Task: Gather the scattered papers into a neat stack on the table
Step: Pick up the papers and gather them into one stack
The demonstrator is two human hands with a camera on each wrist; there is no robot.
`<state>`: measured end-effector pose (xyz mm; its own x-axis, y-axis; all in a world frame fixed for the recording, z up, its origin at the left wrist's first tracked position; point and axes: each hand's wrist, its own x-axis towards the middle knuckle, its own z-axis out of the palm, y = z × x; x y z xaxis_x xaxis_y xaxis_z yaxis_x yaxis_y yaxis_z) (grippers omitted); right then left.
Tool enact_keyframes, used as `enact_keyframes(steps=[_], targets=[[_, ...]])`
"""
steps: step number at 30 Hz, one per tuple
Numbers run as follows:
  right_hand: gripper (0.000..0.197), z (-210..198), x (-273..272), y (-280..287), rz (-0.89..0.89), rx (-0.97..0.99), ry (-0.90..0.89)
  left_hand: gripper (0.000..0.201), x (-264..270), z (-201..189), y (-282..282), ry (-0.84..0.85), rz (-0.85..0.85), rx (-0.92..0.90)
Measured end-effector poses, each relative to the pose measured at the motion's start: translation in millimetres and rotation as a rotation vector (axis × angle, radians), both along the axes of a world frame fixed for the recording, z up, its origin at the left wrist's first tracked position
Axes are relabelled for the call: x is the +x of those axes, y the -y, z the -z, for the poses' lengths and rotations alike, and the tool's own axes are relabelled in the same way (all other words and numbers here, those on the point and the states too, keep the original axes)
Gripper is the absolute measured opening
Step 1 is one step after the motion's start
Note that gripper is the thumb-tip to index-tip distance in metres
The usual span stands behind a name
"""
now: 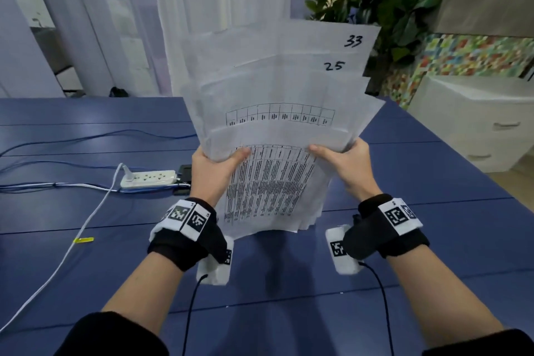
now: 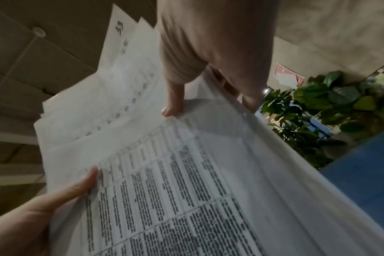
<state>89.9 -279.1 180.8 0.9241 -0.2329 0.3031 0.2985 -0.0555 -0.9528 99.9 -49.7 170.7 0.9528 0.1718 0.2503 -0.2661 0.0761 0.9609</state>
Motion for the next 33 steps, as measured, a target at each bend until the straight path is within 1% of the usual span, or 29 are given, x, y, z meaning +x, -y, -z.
enact_keyframes(steps=[2, 5, 6, 10, 13, 15, 18, 20, 21, 23, 25, 26, 28, 30, 31, 33], targets=[[0.024, -9.9, 0.4, -1.6, -0.006, -0.022, 0.044, 0.052, 0.6, -8.6, 1.4, 0.035, -0.003, -0.008], [0.041, -28.6, 1.5, -3.4, -0.001, -0.038, 0.115, 0.062, 2.2, -18.5, 0.3, 0.079, -0.003, -0.01], [0.044, -32.8, 1.5, -3.0, -0.002, -0.043, 0.134, 0.061, 1.8, -19.7, -0.7, 0.08, 0.0, -0.014], [0.045, -38.1, 2.3, -0.8, -0.01, -0.035, 0.145, 0.055, 0.9, -21.6, -4.6, 0.097, 0.002, -0.013], [0.053, -37.6, 3.3, -1.9, -0.026, -0.048, 0.143, 0.047, 3.2, -25.2, -2.1, 0.114, 0.016, -0.017], [0.048, -38.6, 4.7, -1.5, -0.049, -0.085, 0.155, 0.043, 6.5, -25.0, -2.5, 0.117, 0.038, -0.006], [0.045, -42.8, 8.5, -0.6, -0.079, -0.134, 0.173, 0.039, 12.0, -13.5, -10.0, 0.079, 0.126, 0.106], [0.051, -45.8, 12.0, 0.6, -0.074, -0.154, 0.175, 0.04, 14.2, -3.0, -14.6, 0.027, 0.157, 0.181], [0.054, -47.0, 14.2, 1.4, -0.061, -0.146, 0.175, 0.036, 15.1, 0.8, -15.5, 0.013, 0.153, 0.185], [0.063, -46.0, 15.1, 1.9, -0.051, -0.07, 0.175, 0.029, 16.9, 5.1, -14.7, 0.001, 0.124, 0.146], [0.078, -35.4, 15.7, 6.9, -0.074, 0.02, 0.134, 0.03, 18.0, 7.1, -14.0, -0.024, 0.089, 0.086], [0.08, -25.5, 16.4, 10.1, -0.095, 0.035, 0.091, 0.031, 18.8, 7.3, -14.4, -0.04, 0.075, 0.053], [0.068, 1.3, 18.3, 13.3, -0.144, -0.03, -0.06, 0.032, 19.4, 11.0, -15.7, -0.069, 0.053, 0.013], [0.048, 27.7, 19.7, 8.3, -0.176, -0.104, -0.206, 0.029, 17.5, 20.2, -16.2, -0.108, 0.057, 0.051], [0.04, 39.3, 21.5, 5.7, -0.161, -0.095, -0.244, 0.028, 15.6, 27.0, -16.1, -0.136, 0.073, 0.093], [0.035, 52.4, 24.4, 0.1, -0.107, -0.018, -0.271, 0.029, 10.6, 39.1, -14.7, -0.182, 0.093, 0.13]])
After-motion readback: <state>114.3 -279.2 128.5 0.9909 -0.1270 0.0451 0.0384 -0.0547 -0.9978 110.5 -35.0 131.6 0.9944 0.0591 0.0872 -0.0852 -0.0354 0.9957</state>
